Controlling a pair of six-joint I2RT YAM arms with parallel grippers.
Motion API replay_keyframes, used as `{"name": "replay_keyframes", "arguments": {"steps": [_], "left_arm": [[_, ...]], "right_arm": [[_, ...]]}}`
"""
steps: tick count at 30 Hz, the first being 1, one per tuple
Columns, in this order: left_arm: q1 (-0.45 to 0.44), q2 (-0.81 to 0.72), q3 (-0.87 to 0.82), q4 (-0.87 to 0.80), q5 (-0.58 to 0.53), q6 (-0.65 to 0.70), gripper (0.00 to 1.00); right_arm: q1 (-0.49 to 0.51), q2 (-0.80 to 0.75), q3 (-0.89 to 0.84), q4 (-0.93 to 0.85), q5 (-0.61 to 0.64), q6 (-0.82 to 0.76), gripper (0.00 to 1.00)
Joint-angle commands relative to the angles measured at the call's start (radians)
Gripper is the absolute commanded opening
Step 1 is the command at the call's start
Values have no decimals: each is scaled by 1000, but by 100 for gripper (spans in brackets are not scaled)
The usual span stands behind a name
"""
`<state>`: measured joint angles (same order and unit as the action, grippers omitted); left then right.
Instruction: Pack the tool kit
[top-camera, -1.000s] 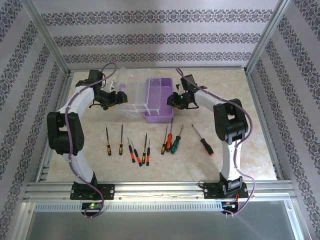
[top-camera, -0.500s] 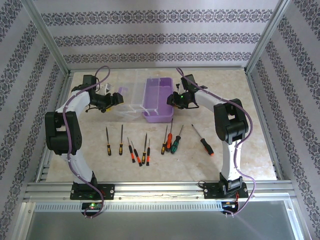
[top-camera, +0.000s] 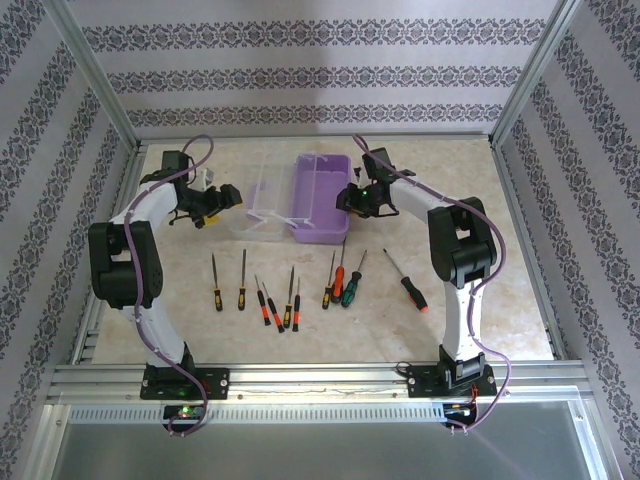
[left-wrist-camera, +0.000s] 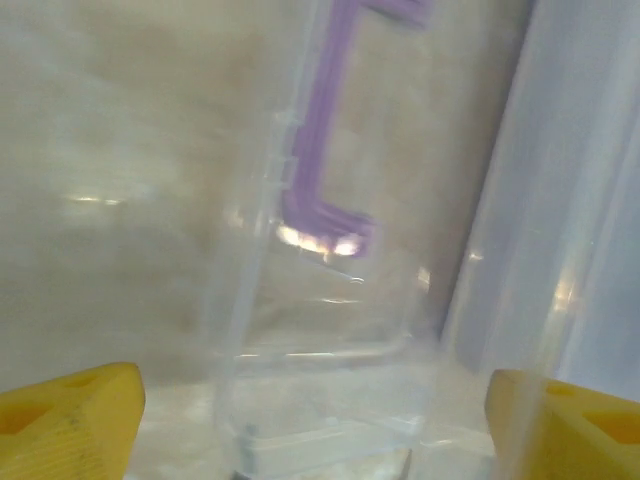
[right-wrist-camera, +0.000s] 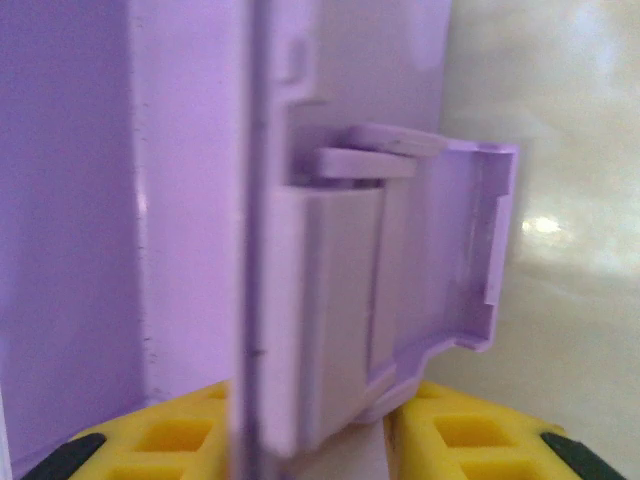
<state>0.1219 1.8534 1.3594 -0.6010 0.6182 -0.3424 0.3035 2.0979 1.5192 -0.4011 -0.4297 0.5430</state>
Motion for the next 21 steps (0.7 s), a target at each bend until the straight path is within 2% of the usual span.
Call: {"name": "replay_keyframes", "arguments": {"steps": [1, 8, 11, 14, 16, 21], "left_arm": [[25, -3, -10, -9, -96, -58, 90], [24, -64, 12, -10, -55, -89, 90], [18, -147, 11, 16, -65, -123, 91], [11, -251, -8, 59, -108, -166, 97], [-3, -306, -22, 89, -118, -188, 100], [-65, -372, 28, 31, -126, -194, 100]], "right_arm": [[-3, 16, -4, -62, 35, -19, 37], [0, 0, 31, -93, 33, -24, 40], [3, -26, 106, -164, 62, -40, 48], [1, -54, 186, -246, 118, -57, 59], [-5, -67, 221, -284, 136, -63, 61], [-9, -133, 238, -370, 209, -103, 62]]}}
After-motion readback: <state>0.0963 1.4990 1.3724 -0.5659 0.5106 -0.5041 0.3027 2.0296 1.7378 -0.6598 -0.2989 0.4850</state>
